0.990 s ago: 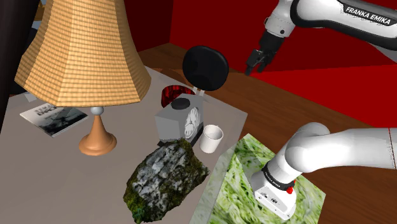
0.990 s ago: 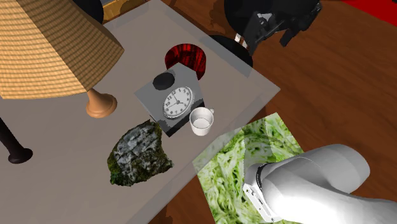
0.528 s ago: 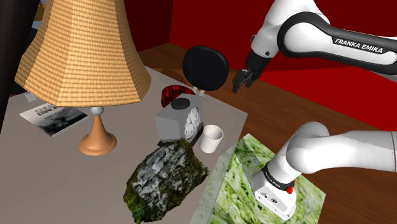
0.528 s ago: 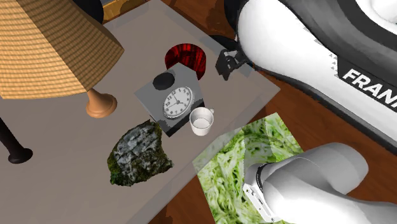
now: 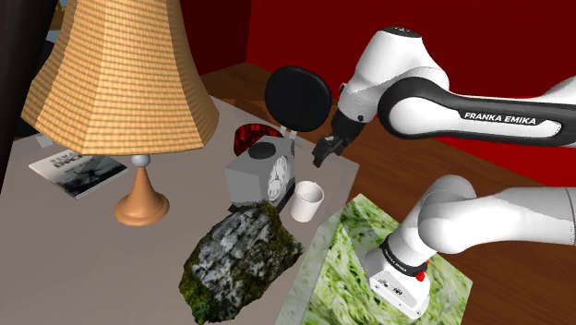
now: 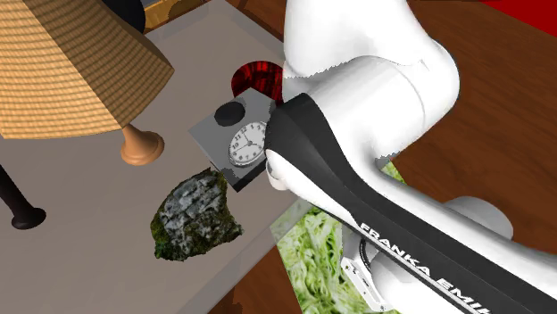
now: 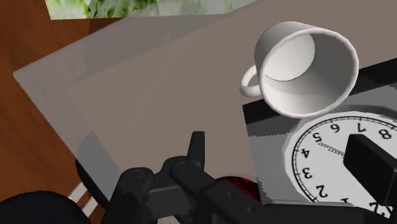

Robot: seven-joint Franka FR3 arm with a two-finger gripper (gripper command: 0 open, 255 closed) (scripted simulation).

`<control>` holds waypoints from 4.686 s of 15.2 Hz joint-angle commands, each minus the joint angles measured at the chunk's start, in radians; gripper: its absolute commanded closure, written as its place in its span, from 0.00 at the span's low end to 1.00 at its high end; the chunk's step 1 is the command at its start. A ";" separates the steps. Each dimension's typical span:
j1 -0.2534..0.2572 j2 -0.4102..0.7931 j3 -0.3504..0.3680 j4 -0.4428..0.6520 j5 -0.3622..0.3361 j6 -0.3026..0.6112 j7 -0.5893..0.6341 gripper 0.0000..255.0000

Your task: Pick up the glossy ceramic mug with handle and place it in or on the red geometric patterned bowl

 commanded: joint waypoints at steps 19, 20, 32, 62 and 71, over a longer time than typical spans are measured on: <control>0.060 0.247 0.286 -0.160 0.096 0.436 0.199 0.00; 0.060 0.247 0.286 -0.160 0.096 0.436 0.199 0.00; 0.060 0.247 0.286 -0.160 0.096 0.435 0.199 1.00; 0.061 0.069 0.160 0.114 0.044 -0.013 0.147 1.00; -0.010 0.200 0.122 0.255 -0.016 -0.021 0.098 1.00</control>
